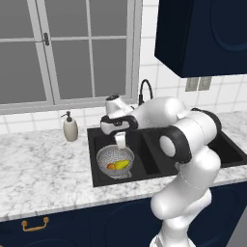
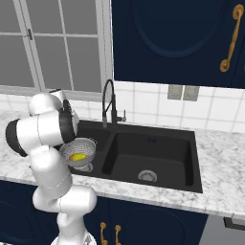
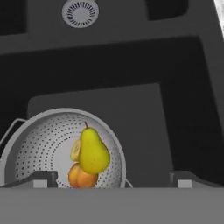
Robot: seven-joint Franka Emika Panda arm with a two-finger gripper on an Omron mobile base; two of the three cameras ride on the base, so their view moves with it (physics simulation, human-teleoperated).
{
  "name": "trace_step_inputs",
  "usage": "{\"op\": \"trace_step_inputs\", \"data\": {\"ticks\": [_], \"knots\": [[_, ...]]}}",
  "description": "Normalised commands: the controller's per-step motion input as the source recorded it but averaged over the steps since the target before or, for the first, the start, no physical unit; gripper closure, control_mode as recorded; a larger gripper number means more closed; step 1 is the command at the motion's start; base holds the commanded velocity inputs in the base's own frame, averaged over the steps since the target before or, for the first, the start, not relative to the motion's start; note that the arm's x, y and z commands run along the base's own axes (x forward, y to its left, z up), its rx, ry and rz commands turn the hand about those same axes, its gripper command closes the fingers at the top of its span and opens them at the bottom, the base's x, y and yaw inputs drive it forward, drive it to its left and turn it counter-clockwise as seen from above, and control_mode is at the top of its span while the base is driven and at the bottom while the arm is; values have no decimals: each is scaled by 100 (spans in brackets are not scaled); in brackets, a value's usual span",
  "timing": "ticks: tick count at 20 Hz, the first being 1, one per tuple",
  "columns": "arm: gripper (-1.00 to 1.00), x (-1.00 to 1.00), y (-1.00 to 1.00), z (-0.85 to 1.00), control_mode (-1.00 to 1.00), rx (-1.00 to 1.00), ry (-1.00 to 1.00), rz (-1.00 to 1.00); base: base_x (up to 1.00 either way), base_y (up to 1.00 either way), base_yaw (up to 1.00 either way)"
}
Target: Put the colander in the sink, put the pear, kiwi, peach in the colander, and turn on the sink faucet and pour water over the colander.
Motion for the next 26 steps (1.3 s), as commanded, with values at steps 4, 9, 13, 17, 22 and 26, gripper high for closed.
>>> {"op": "trace_step_inputs", "data": {"ticks": [4,9,13,17,22,26], "knots": [[-100,-61,-16,100,-100,0,-17,6,0,0,0],[-100,-49,-61,100,-100,0,-14,23,0,0,0],[-100,-30,-72,100,-100,0,-4,40,0,0,0],[-100,-21,-90,90,-100,-1,-13,42,0,0,0],[-100,-4,-66,68,-100,0,-22,44,0,0,0],[-100,4,-27,11,-100,-11,-18,43,0,0,0]]}}
